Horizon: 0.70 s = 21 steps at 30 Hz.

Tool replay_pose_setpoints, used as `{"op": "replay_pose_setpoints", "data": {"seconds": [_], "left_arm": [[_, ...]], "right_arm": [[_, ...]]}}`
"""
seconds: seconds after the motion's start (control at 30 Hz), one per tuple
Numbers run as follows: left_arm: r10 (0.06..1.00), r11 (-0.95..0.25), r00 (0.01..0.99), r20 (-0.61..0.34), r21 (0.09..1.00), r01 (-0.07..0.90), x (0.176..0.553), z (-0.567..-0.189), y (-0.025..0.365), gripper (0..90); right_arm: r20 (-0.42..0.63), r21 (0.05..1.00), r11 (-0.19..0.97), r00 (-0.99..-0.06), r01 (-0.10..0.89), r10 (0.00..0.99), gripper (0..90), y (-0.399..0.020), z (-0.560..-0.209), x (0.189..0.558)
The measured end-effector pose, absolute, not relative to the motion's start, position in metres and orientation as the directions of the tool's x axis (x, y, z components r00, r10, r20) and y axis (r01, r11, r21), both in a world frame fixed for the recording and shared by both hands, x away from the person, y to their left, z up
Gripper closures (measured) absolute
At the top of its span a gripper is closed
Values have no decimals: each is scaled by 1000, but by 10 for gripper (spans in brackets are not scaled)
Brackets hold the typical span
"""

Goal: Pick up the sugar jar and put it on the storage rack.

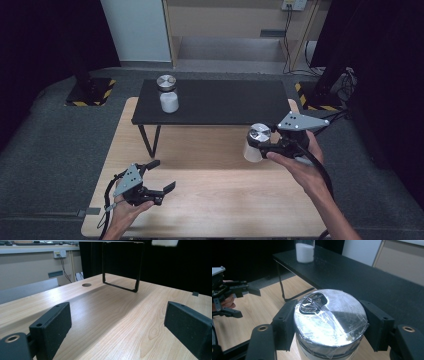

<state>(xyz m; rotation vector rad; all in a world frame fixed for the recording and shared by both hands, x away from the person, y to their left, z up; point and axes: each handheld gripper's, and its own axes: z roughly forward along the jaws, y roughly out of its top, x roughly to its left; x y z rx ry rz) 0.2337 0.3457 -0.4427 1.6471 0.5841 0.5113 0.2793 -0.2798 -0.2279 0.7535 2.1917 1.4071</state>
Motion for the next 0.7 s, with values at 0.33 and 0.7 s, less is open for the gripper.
{"op": "replay_pose_setpoints", "data": {"seconds": [0.33, 0.7], "left_arm": [[633, -116, 774, 3, 989, 90, 234, -443, 346, 56], [630, -108, 777, -4, 990, 92, 234, -444, 347, 44]], "right_arm": [[-92, 913, 364, -775, 186, 625, 348, -276, -201, 289], [-97, 915, 361, -769, 181, 632, 348, -270, -178, 304]]}}
